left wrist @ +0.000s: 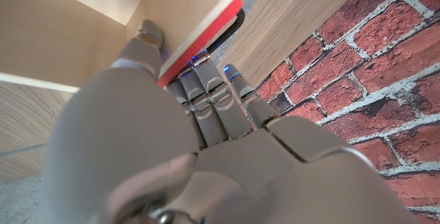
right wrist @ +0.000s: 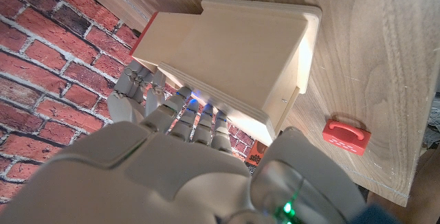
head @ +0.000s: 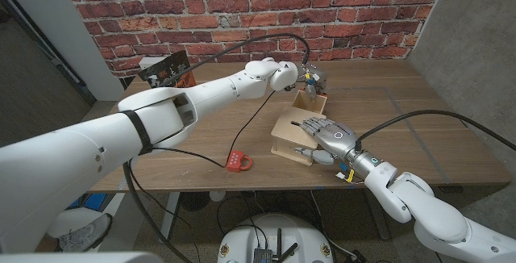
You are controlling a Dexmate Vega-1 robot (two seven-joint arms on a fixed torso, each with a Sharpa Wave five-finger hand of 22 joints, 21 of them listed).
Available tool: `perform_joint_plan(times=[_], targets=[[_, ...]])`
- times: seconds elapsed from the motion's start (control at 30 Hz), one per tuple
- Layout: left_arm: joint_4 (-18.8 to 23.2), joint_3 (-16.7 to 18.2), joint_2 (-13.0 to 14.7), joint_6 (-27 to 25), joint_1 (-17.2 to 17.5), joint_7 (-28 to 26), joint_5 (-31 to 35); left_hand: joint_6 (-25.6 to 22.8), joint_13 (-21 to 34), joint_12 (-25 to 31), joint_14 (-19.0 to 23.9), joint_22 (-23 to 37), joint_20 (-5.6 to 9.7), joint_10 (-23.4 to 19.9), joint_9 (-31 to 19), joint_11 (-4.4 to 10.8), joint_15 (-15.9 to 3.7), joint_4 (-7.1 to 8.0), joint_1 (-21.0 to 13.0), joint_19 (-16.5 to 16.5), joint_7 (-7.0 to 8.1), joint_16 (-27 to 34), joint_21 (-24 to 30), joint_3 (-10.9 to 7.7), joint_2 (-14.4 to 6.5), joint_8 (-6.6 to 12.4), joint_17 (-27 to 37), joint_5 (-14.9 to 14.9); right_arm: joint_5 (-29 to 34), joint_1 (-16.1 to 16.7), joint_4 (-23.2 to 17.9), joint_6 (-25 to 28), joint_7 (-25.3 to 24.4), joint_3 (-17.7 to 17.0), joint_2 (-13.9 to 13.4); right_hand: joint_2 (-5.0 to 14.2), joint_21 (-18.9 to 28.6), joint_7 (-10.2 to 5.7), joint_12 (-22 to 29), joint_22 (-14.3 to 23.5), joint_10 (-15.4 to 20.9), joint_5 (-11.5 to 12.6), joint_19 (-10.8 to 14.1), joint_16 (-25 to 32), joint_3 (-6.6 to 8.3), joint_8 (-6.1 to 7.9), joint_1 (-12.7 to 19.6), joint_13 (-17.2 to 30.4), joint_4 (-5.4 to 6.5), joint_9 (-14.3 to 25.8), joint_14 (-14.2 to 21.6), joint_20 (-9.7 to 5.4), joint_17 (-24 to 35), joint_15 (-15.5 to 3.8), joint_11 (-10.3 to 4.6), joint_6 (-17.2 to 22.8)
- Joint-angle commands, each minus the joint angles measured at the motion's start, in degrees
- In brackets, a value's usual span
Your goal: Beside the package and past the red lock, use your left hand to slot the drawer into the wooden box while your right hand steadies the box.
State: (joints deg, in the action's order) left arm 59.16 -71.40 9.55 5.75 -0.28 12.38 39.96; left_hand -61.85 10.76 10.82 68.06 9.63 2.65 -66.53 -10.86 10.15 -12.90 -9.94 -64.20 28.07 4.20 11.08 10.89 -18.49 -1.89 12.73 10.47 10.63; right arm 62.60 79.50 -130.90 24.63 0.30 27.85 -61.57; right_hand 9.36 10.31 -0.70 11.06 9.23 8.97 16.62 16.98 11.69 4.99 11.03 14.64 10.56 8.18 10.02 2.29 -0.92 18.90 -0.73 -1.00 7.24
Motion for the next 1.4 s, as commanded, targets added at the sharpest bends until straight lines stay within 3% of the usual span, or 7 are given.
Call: perform_joint_plan(times=[0.03, 0.27, 0.43, 1.4], targets=[[-1.04, 0.99, -0.47, 0.14, 0.29, 2.05, -2.48, -1.43, 0.27, 0.21, 0.73, 0.03, 8.81, -1.28, -0.37, 1.40, -1.13, 0.25, -3.81, 0.17, 0.84, 0.32, -0.15, -0.11, -4.08, 0.33, 0.14, 0.36, 0.76, 0.07, 0.00, 0.01, 0.54, 0.04, 0.44, 0.23, 0.40, 0.03, 0.26, 0.31, 0.47, -0.07, 0.50, 0.20, 0.40, 0.34, -0.57, 0.29, 0.08, 0.31, 0.48, -0.04, -0.02, -0.16, 0.05, 0.57], [-4.11, 1.24, -1.37, 2.48, -0.05, 1.65, -4.58, -1.27, 0.27, 0.18, 0.73, 0.03, 8.80, -1.20, -0.37, 1.41, -1.13, 0.25, -3.80, 0.20, 0.86, 0.32, -0.15, -0.11, -4.09, 0.27, 0.14, 0.37, 0.87, -0.26, 0.13, -0.12, 1.11, 0.15, 0.80, 0.23, 0.40, 0.03, 0.26, 0.31, 0.47, -0.07, 0.50, 0.20, 0.40, 0.34, -0.57, 0.29, 0.08, 0.31, 0.48, -0.04, -0.02, -0.16, 0.05, 0.57], [-3.49, 1.06, -1.00, 2.78, 0.18, 1.88, -4.91, -1.24, 0.27, 0.17, 0.72, 0.03, 8.80, -1.16, -0.38, 1.40, -1.13, 0.26, -3.79, 0.21, 0.91, 0.31, -0.15, -0.10, -4.10, 0.26, 0.13, 0.37, 1.01, -0.41, 0.18, -0.15, 1.39, 0.25, 1.03, 0.23, 0.40, 0.03, 0.26, 0.31, 0.47, -0.07, 0.50, 0.20, 0.40, 0.34, -0.57, 0.29, 0.08, 0.31, 0.48, -0.04, -0.02, -0.16, 0.05, 0.57], [6.05, 2.34, 3.12, -1.54, 2.65, 5.39, -3.50, -1.06, 0.27, 0.16, 0.59, 0.02, 8.79, -1.03, -0.39, 1.42, -1.13, 0.27, -3.70, 0.18, 0.87, 0.28, -0.19, -0.05, -4.07, 0.20, 0.13, 0.42, 2.10, 0.14, -0.23, 0.24, 1.47, 0.47, 1.36, 0.23, 0.40, 0.03, 0.26, 0.31, 0.47, -0.07, 0.50, 0.20, 0.40, 0.34, -0.57, 0.29, 0.08, 0.31, 0.48, -0.04, -0.02, -0.16, 0.05, 0.57]])
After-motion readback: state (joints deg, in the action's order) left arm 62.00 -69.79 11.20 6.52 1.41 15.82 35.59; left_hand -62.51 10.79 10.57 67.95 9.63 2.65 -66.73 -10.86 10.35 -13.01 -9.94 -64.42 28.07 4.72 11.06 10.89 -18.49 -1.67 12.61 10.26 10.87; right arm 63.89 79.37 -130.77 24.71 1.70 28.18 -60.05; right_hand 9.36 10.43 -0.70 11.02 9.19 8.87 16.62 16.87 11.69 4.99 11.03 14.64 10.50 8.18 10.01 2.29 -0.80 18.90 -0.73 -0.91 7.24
